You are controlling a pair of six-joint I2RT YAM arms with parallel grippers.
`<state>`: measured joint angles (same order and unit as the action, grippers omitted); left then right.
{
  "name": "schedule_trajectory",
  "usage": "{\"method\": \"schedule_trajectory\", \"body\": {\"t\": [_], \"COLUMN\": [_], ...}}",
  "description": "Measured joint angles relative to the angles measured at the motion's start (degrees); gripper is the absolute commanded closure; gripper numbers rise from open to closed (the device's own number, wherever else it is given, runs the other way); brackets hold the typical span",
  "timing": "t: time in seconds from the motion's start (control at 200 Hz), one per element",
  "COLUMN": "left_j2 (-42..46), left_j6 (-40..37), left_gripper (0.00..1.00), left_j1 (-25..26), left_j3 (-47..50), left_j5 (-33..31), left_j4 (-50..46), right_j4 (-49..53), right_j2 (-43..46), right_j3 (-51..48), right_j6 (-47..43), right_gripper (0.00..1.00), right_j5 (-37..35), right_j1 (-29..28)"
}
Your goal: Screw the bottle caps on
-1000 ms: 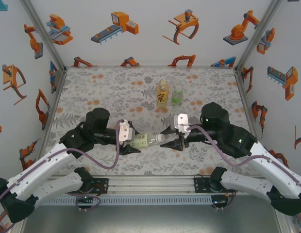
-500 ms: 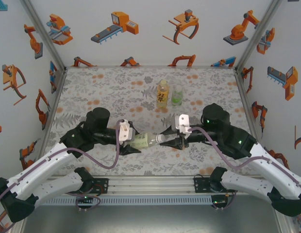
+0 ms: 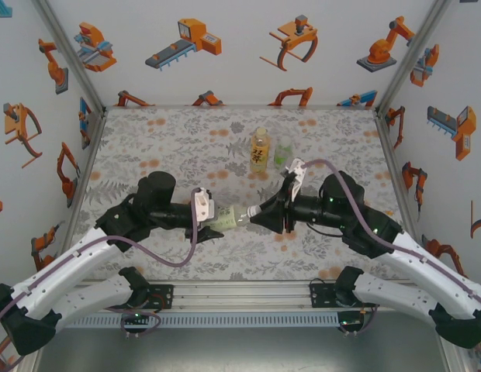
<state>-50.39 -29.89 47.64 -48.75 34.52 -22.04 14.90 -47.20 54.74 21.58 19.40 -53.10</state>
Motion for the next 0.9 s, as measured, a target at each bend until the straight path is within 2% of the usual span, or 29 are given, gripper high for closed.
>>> {"method": "schedule_trajectory", "body": {"t": [0.33, 0.421, 0.501, 0.646, 0.796, 0.901], "left_j2": [-1.9, -2.43, -2.67, -2.73, -2.71, -2.64], "left_j6": [0.26, 0.22, 0.24, 0.07, -0.39, -0.42], "left_gripper": [1.0, 1.0, 1.0, 1.0, 1.0, 1.0], "left_j1": [-0.44, -0.48, -0.55, -0.5, 0.2, 0.28], "left_j3": [0.02, 0.02, 0.02, 0.02, 0.0, 0.0], "left_j5": [-6.25, -6.97, -7.37, -6.23, -3.26, -1.84], "left_j4": [-0.31, -1.07, -1.64, 0.07, 1.11, 1.51], "right_j4": [-0.66, -0.02, 1.46, 3.26, 5.88, 7.8], "right_j2": [-1.55, -2.21, -2.84, -2.29, 0.35, 1.62], "right_j3": [-3.78, -4.2, -3.39, -1.4, 1.57, 5.33], "right_j6": [43.21, 48.83, 50.21, 47.41, 38.03, 29.11], "right_gripper": [1.0, 0.82, 0.66, 0.53, 0.42, 0.41], "right_j5": [-13.84, -15.08, -15.45, -16.04, -17.33, -17.38], "right_j1": [-0.02, -0.02, -0.02, -0.11, -0.2, -0.2]}}
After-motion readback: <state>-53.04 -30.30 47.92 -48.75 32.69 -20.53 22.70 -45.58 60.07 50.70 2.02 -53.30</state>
